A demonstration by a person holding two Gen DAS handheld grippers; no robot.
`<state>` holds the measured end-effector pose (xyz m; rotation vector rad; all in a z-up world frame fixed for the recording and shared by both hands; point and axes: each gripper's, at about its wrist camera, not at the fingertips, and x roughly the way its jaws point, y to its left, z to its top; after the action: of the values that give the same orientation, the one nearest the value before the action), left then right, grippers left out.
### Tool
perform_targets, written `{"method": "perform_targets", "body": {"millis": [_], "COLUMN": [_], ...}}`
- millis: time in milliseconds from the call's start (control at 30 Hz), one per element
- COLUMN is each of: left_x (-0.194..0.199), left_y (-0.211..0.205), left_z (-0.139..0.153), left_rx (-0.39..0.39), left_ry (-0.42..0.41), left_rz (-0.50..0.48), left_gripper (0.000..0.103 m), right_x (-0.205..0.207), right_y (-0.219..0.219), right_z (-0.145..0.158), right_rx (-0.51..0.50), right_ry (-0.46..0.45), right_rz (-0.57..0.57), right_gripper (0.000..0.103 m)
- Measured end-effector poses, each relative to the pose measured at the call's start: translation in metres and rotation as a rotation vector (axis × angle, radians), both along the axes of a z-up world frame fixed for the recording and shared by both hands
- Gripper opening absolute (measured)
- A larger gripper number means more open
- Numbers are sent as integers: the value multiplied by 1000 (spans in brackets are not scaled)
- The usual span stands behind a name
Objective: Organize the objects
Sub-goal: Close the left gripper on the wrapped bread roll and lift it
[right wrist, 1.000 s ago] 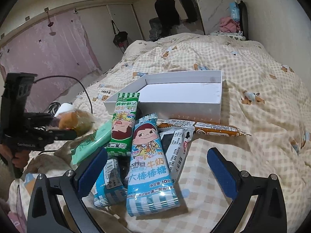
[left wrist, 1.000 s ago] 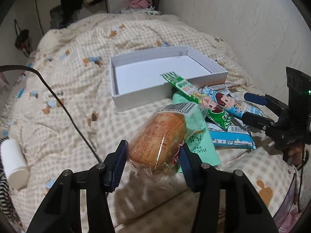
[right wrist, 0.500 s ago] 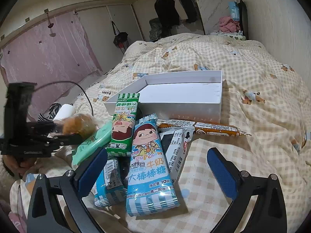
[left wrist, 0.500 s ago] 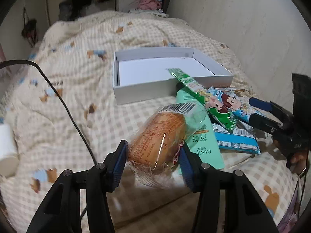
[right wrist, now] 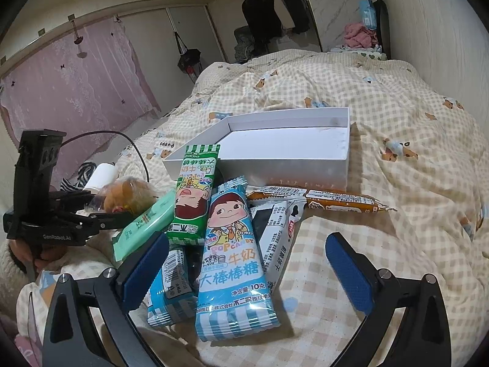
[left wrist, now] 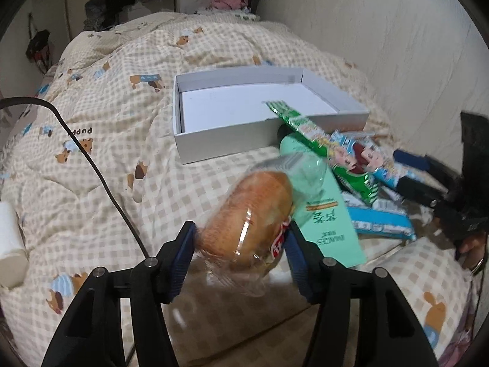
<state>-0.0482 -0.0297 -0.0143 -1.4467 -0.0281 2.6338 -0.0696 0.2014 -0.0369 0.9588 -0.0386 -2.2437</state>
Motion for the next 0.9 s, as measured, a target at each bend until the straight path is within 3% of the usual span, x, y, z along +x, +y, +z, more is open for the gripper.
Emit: {"method": "perform_targets", "body": {"millis": [167, 467, 733, 900], "left_x": [-8, -15, -17, -9], "left_y": [6, -12, -12, -18], "left_z": [-4, -10, -14, -2], "left_rx": [-36, 120, 117, 119], "left_ry": [-6, -20, -51, -20], "left_rz": [-42, -15, -6, 31], "left_gripper": [64, 54, 55, 54], "right_x": [-1, -1, -1, -1], "right_y": [0, 0, 0, 0], "right_z": [-1, -1, -1, -1], "right_rx": [-1, -7, -6, -7], "right_ry": [-2, -11, -11, -13], "right_rz": [0, 0, -1, -1], "right_gripper": [103, 103, 103, 103]}}
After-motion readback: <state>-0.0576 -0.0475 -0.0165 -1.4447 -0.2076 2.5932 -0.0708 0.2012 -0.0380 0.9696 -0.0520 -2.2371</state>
